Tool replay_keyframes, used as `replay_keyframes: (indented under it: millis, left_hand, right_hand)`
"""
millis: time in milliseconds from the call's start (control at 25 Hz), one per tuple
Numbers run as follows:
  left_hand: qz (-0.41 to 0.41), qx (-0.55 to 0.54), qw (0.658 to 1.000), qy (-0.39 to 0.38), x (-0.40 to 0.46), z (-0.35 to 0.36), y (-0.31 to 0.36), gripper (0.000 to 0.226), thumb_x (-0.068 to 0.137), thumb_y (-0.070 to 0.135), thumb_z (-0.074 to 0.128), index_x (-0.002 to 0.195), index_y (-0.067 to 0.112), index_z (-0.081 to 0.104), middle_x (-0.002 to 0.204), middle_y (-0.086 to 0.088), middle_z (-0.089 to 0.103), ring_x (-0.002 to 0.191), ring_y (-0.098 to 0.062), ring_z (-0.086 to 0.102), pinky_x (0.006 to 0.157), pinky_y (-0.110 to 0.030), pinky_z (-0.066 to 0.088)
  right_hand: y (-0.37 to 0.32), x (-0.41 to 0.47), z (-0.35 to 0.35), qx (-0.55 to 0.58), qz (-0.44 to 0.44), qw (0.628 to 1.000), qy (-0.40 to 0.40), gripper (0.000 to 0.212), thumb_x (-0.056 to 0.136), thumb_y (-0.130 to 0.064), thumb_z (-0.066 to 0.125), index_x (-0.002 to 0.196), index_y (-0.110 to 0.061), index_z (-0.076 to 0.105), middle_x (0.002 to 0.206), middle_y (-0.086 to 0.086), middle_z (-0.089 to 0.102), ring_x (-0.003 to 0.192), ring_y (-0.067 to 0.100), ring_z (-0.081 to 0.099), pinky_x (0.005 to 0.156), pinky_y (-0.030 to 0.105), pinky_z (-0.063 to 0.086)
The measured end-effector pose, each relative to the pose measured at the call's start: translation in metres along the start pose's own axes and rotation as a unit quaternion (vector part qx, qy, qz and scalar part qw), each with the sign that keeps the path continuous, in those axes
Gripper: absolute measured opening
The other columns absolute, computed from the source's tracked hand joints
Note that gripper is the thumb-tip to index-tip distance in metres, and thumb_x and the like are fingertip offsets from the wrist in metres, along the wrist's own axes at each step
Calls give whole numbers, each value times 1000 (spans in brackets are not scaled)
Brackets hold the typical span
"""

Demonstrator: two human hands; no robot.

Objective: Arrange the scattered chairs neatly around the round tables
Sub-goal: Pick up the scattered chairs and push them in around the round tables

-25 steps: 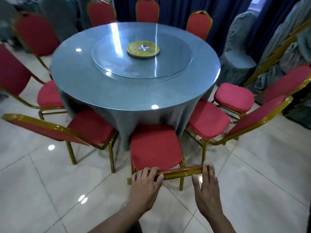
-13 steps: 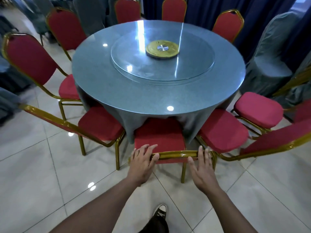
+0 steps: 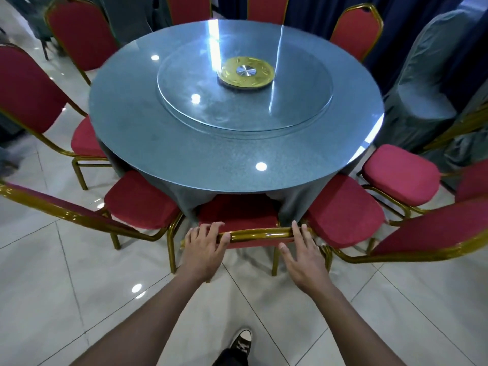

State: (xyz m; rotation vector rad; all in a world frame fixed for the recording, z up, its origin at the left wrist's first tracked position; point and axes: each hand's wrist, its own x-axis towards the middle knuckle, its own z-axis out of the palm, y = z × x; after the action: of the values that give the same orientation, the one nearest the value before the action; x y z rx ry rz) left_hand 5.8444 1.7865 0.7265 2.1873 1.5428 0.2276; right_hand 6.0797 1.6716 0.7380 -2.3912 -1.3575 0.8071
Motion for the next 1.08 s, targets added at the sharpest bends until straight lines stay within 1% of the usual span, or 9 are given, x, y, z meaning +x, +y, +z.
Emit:
replay_keyframes:
  millis: [80,160,280,360,440,640,840,960,1080]
  left_hand:
    - [7,25,1000,13,0,-2,22,59,94,55,6,121,31,53,117,5,57,116,-23,50,107,-42,32]
    - [49,40,998,11,1,1,51,49,98,47,10,116,31,53,111,8,57,108,-20,52,99,-37,35]
    - [103,51,993,14,5,13,94,29,101,44,32,118,35,53,112,13,56,106,-14,51,99,-36,35]
    - [129,54,990,15,7,21,119,25,100,43,38,118,36,53,112,15,56,107,-11,52,101,-34,34]
    - [158,48,986,8,9,30,149,24,99,40,42,119,35,54,112,14,55,106,-11,52,100,-33,35]
    - [222,25,975,-2,9,62,248,22,98,37,45,116,34,57,113,13,57,104,-13,52,93,-31,35]
    - [253,-14,967,-11,-2,109,369,18,96,37,48,112,34,58,107,14,57,99,-11,53,92,-31,36]
    - [267,-19,963,-16,-11,138,432,20,97,38,46,113,35,57,109,15,57,100,-9,52,93,-30,34]
    - [262,-27,964,-21,-20,165,490,21,96,39,44,113,35,57,109,14,57,99,-10,52,93,-33,36]
  right_hand:
    - [4,0,-6,23,-3,1000,12,66,101,-60,33,158,-43,5,168,-11,2,154,17,9,123,45,17]
    - [8,1,-13,48,-17,998,26,59,103,-50,41,157,-42,19,166,-12,16,151,13,17,121,42,23]
    - [20,2,-30,77,-33,995,59,50,103,-35,49,152,-34,39,157,-10,38,144,10,34,119,36,30]
    - [35,0,-43,88,-33,991,98,46,102,-30,51,147,-31,45,149,-10,46,136,7,41,113,29,34]
    - [57,-5,-61,114,-22,984,138,43,101,-27,53,144,-30,49,143,-11,50,128,3,45,107,24,37]
    - [134,-15,-119,149,-11,966,213,40,99,-22,55,138,-31,53,133,-9,55,118,2,48,99,21,39]
    - [234,-23,-192,162,-12,954,251,40,99,-25,54,138,-34,51,127,-14,54,117,7,52,100,36,50]
    - [291,-25,-229,164,-18,949,267,38,99,-26,54,136,-35,51,125,-19,53,117,4,52,100,34,50]
    - [348,-28,-262,150,-25,949,275,37,98,-28,54,134,-36,52,122,-18,55,114,2,53,98,29,49]
